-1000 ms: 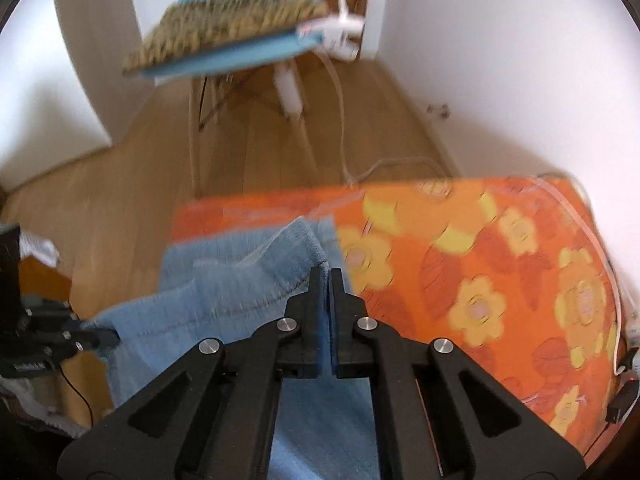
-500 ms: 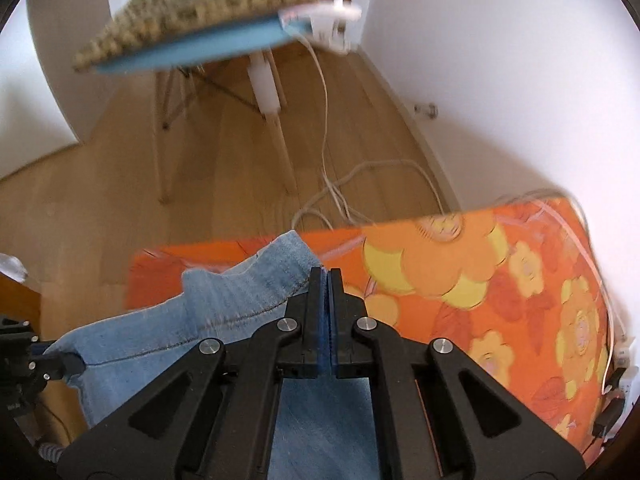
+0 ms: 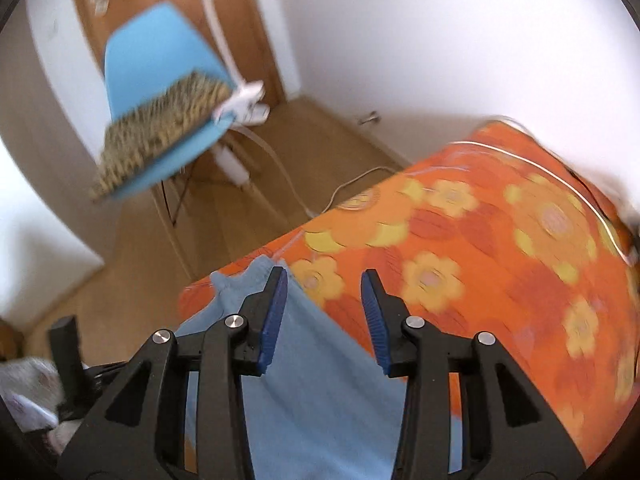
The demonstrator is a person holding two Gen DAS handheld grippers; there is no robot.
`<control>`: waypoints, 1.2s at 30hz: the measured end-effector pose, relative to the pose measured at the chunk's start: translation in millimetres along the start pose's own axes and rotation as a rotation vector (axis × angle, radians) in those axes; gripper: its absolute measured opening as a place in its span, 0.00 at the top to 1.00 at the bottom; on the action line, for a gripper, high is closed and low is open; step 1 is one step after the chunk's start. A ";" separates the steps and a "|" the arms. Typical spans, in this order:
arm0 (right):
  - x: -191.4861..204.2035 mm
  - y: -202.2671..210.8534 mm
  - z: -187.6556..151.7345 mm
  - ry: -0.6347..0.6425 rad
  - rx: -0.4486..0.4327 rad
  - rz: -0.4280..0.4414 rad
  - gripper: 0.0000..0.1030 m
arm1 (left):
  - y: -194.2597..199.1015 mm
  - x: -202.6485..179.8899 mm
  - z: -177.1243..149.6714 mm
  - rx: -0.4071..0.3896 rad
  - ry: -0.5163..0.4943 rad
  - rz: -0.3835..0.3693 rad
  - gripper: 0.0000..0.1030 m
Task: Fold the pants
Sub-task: 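Lay the folded hems down and open both grippers, then move both grippers to the waistband and side seam of the folded jeans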
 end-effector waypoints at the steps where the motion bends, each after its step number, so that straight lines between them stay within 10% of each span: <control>1: -6.9 13.8 -4.0 -0.015 -0.011 -0.015 0.61 | 1.6 -0.7 0.9 -0.003 -0.007 0.021 0.81; 12: -94.5 185.9 -75.6 -0.138 -0.161 -0.213 0.46 | 49.9 -20.5 15.6 -0.081 -0.057 0.103 0.78; 33: -198.6 444.2 -254.0 -0.416 -0.276 -0.621 0.36 | 48.2 -277.7 -44.3 0.069 -0.622 -0.317 0.78; 36: -212.4 470.2 -284.3 -0.480 -0.281 -0.673 0.34 | 43.2 -318.2 -68.2 0.115 -0.712 -0.379 0.62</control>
Point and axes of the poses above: each gripper's, at about its wrist camera, not at the fingertips, and y roughly against the way its jaws point, x to its left, z to its top, the point moved 1 cm from there along -y, roughly the way its jaws point, and after that the axes turned 2 degrees about -x, right-handed, at the moved point
